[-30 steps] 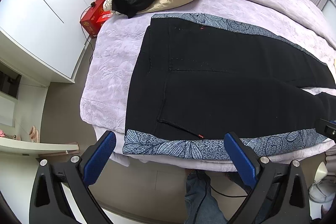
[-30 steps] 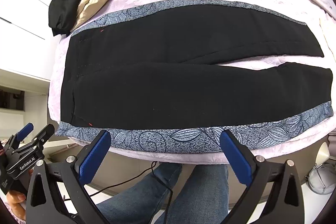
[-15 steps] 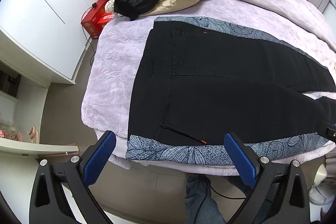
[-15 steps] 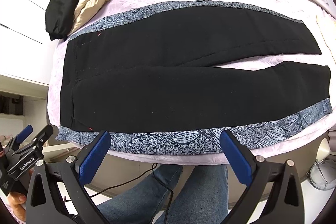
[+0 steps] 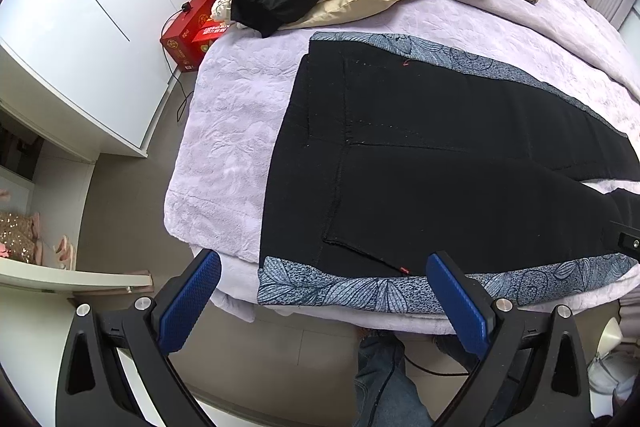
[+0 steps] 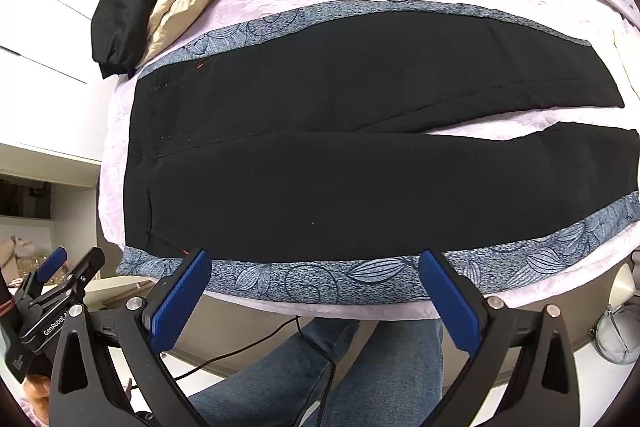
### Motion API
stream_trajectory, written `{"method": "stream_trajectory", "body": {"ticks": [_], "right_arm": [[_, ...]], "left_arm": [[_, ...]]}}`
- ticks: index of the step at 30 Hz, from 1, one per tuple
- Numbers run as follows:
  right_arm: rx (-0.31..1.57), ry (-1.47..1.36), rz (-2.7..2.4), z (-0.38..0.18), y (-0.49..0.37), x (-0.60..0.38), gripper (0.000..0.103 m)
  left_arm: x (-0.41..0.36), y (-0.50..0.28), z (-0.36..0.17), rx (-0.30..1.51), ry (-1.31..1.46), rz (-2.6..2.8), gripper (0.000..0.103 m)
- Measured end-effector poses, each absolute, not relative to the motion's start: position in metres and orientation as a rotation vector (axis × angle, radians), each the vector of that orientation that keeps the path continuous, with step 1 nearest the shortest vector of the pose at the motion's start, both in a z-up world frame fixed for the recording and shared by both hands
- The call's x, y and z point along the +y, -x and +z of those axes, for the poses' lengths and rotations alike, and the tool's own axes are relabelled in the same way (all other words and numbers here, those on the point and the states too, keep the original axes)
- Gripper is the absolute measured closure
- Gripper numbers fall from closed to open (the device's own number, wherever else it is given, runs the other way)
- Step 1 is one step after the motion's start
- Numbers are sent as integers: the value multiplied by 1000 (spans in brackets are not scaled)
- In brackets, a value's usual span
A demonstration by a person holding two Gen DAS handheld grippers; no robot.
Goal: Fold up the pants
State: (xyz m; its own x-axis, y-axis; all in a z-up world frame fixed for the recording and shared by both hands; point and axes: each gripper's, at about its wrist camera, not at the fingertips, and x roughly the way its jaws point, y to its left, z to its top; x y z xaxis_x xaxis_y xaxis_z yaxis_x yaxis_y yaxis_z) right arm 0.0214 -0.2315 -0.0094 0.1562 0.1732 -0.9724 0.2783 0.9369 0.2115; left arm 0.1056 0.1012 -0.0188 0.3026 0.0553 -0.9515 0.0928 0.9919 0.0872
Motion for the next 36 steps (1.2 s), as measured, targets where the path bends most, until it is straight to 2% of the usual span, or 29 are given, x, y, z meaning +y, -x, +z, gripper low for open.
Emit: {"method": "stream_trajectory", "body": {"ticks": [15,28,36], "right_arm": [[1458,-476,-24,-35,-6,-225,0],[1484,-738,176,-85,11,-234,0],[1480,-820,255,-104,11,-220,0]], "left_arm": [[120,-92,-36,1275,-82,-25,0],[106,-73,-84,1375,-59,35,0],[109,-73,-96,1382,-14,22,0]]}}
